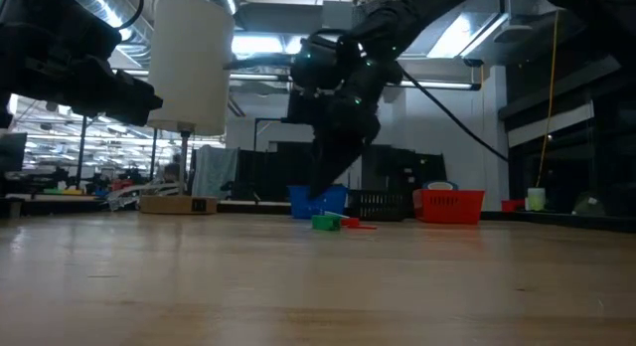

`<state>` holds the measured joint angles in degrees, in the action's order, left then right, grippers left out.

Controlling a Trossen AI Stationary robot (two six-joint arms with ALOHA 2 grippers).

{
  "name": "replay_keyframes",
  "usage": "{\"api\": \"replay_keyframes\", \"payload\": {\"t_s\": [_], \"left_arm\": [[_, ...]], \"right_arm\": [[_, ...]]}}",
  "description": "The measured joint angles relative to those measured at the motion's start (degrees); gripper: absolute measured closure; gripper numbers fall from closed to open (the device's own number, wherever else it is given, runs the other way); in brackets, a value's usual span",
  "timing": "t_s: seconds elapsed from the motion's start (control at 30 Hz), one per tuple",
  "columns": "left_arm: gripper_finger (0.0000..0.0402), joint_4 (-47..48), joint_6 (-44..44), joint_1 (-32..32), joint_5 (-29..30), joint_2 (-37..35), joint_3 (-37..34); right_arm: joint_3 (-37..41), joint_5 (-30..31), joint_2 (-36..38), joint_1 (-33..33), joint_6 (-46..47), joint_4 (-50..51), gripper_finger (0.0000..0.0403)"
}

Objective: Pick and place Stapler, Stapler remover, tape
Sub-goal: Put the red stapler into the blue bin

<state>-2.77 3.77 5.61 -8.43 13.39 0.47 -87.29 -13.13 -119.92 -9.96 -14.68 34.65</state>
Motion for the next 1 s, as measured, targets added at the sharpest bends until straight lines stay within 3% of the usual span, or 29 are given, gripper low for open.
{"api": "replay_keyframes", "payload": {"t_s": [0.23, 0.5, 1.0], "left_arm": [[0.0386, 0.0, 0.0, 0.0, 0.0, 0.0, 0.0], [0.0386, 0.0, 0.0, 0.0, 0.0, 0.0, 0.0], [0.0386, 0.0, 0.0, 0.0, 0.0, 0.0, 0.0]], "right_arm": [[4.3, 3.2, 0.3, -0.7, 8.3, -2.2, 0.0155], [6.8, 6.7, 0.8, -0.8, 8.8, -4.3, 0.0163], [9.3, 8.2, 0.9, -1.7, 9.5, -5.2, 0.0343]]}}
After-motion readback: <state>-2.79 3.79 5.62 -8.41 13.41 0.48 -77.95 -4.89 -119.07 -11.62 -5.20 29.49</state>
